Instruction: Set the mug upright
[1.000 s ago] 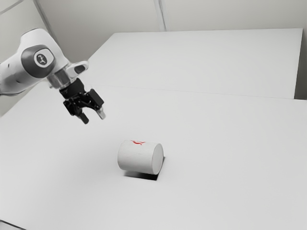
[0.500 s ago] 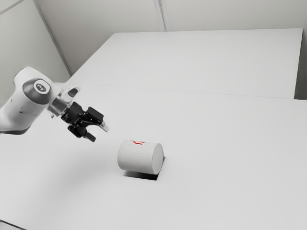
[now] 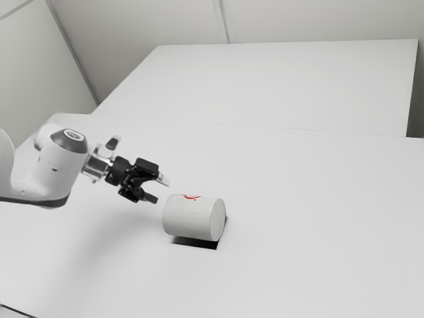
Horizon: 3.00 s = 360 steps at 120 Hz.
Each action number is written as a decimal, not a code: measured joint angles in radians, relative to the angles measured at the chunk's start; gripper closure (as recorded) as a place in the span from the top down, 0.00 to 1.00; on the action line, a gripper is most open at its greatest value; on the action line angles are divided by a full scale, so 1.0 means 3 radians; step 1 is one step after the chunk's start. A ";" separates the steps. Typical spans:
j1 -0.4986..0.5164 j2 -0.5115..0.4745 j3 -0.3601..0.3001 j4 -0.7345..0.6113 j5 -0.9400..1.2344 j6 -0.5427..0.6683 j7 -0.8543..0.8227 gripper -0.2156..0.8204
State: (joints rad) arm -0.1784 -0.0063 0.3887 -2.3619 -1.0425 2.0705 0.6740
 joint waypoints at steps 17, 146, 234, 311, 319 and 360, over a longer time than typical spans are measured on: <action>-0.0023 0.0026 -0.0002 -0.0068 -0.0196 -0.0083 0.0163 0.79; -0.0067 0.0263 -0.0002 -0.0177 -0.0996 -0.0821 0.0753 0.24; -0.0084 -0.0367 -0.0032 0.0020 -0.0078 0.0032 0.0844 0.04; -0.0265 -0.0151 -0.0468 0.0549 0.3270 0.0551 -0.0123 0.03; -0.0282 -0.0121 -0.0474 0.0545 0.3311 0.0576 -0.0210 0.03; -0.0341 0.0042 -0.0476 0.0519 0.3366 0.0672 -0.0563 0.03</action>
State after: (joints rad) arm -0.2807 0.0062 0.2460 -2.2063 -0.0327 2.2721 0.5050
